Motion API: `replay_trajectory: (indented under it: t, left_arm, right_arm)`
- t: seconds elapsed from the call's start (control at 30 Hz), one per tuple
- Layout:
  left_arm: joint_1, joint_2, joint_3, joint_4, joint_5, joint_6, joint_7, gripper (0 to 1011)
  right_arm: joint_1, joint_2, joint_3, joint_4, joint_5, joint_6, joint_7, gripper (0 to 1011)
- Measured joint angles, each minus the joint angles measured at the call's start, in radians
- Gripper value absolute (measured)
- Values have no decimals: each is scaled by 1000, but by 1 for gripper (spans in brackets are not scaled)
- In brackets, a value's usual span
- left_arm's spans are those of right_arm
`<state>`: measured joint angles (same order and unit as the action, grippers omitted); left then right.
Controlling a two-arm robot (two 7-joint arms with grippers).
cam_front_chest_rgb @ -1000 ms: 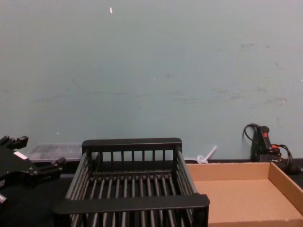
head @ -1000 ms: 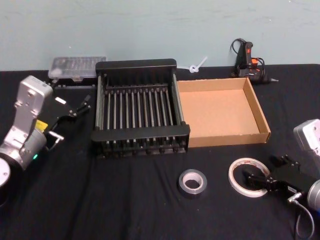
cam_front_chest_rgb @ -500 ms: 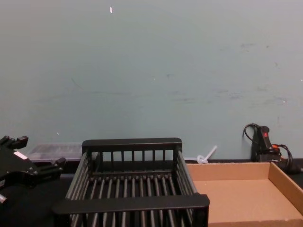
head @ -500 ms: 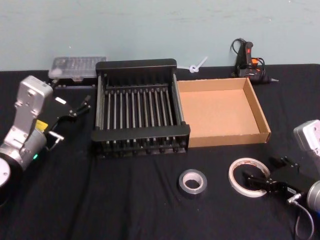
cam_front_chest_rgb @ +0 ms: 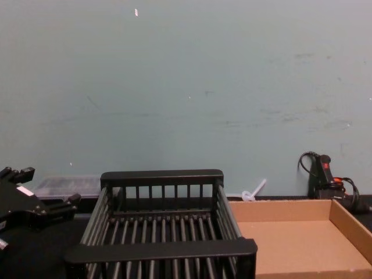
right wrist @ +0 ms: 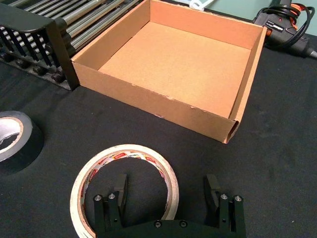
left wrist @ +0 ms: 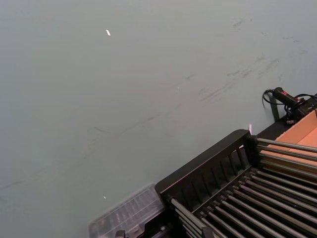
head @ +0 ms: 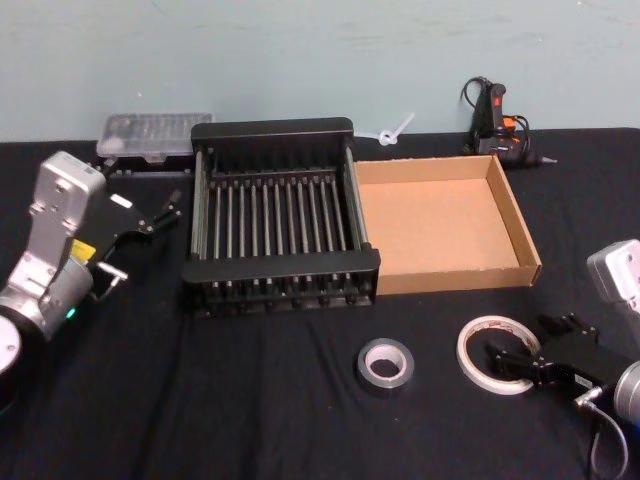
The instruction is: Pick up the white tape and place it into the black box , Pick up the silver tape and place it into the brown box.
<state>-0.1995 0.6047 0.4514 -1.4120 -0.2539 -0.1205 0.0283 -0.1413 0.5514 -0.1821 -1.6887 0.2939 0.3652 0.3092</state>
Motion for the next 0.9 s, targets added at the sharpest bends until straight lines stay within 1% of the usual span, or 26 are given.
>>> replay_trajectory:
  t: [0.17,0.2,0.23,0.27,0.3,0.33,0.37,0.4,0.43,0.53,0.57,0.63,0.67,0.73,0.77,0.87,0.9]
  left_arm:
    - [0,0,0,0,0,0,0,1001]
    - [0,0,0,0,0,0,0,1001]
    - [0,0,0,0,0,0,0,1001]
    - [0,0,0,0,0,0,0,1001]
    - [0,0,0,0,0,0,0,1001]
    - [0,0,0,0,0,0,0,1001]
    - [0,0,0,0,0,0,0,1001]
    - [0,0,0,0,0,0,0,1001]
    - [0,0,0,0,0,0,0,1001]
    - [0,0,0,0,0,0,0,1001]
    - [0,0,0,0,0,0,0,1001]
    - [0,0,0,0,0,0,0,1001]
    - [0,0,0,0,0,0,0,1001]
    - [0,0,0,0,0,0,0,1001]
    - [0,0,0,0,0,0,0,1001]
    - [0,0,0,0,0,0,0,1001]
    - [0,0,0,0,0,0,0,1001]
  right_arm:
    - [0,0,-1,-1,0,0,0,997]
    - [0,0,-1,-1,0,0,0,964]
    - [0,1,-1,-1,0,0,0,964]
    - [0,1,-1,-1,0,0,0,941]
    - [0,1,-1,-1,0,-1,0,903]
    - [0,1,-1,-1,0,-1,0,903]
    - [0,1,-1,-1,0,-1,0,868]
    - [0,1,-1,-1,0,-1,-1,860]
    - [0,1,-1,-1,0,-1,-1,801]
    - [0,1,-1,-1,1,-1,-1,746]
    - [0,1,-1,-1,1,-1,-1,690]
    - [0,1,-1,-1,1,-1,-1,651]
    - [0,1,-1,-1,1,-1,-1,593]
    - [0,1,-1,-1,1,-1,-1,548]
    - [0,1,-1,-1,1,-2,-1,487]
    - [0,1,-1,-1,1,-2,-2,425]
    - [0,1,-1,-1,1,-2,-2,365]
